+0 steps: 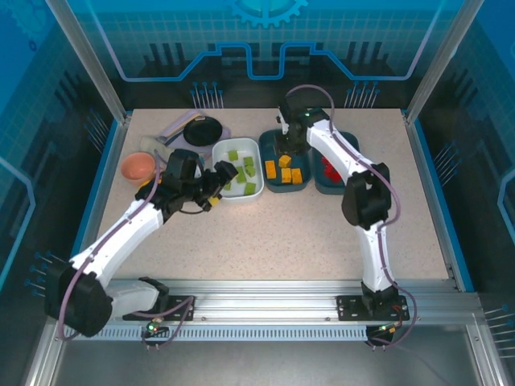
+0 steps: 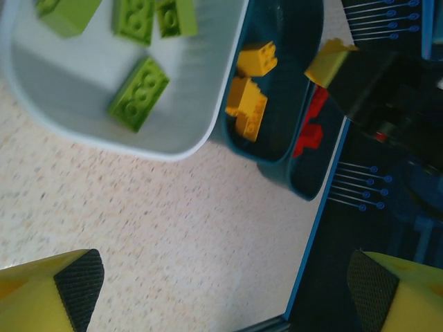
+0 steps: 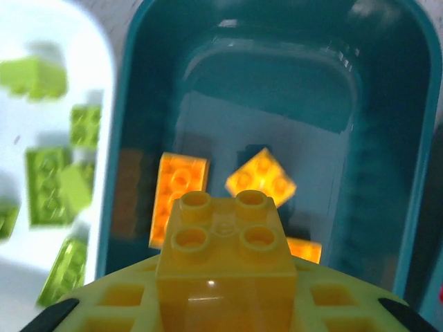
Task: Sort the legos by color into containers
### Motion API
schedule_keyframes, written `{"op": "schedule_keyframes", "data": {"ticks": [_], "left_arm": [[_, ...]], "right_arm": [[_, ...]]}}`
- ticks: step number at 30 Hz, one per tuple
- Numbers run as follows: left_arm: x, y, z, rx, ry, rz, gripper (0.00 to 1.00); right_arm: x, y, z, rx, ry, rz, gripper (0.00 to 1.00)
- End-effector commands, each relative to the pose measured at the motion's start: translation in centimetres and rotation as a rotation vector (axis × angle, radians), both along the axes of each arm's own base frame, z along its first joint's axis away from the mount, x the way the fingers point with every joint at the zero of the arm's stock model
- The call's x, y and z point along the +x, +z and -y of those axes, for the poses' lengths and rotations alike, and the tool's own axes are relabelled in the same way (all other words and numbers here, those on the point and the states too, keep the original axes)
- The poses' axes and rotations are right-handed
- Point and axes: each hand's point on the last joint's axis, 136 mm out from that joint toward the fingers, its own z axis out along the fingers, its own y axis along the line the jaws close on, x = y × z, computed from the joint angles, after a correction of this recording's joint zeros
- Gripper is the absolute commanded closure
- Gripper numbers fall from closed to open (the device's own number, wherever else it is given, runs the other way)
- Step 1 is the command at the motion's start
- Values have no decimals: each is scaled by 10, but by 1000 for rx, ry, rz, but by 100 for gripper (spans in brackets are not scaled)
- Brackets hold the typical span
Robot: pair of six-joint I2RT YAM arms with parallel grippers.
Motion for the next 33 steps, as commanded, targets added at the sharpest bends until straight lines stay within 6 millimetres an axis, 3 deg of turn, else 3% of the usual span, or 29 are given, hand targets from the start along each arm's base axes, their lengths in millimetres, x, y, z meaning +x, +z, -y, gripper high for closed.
{"op": "schedule_keyframes", "data": {"ticks": [1,6,10,13,17,24,27,29,33], "left_arm": [[27,23,8,-21,-55,89,5],[53,21,10,-14,-64,86,4],[63,19,11,-1,-71,81,4],[67,18,10,10,-75,74,4],[68,22,9,29,-79,81,3],[55,30,-2,85,-75,71,1],[41,34,-7,125,-99,59,1],[30,36,-10,153,-128,61,1],[7,32,-21,222,-172,63,1]], "right_arm": [[17,-19,7,11,-73,-62,74],[40,-47,17,20,-144,-91,74],[46,-66,18,47,-163,-116,72],[47,-68,15,60,-157,-121,63],[50,-41,11,87,-145,-71,47],[34,44,19,120,-151,56,39],[11,96,32,127,-156,172,32],[-10,118,44,131,-151,249,0],[-70,138,74,122,-144,369,0]]}}
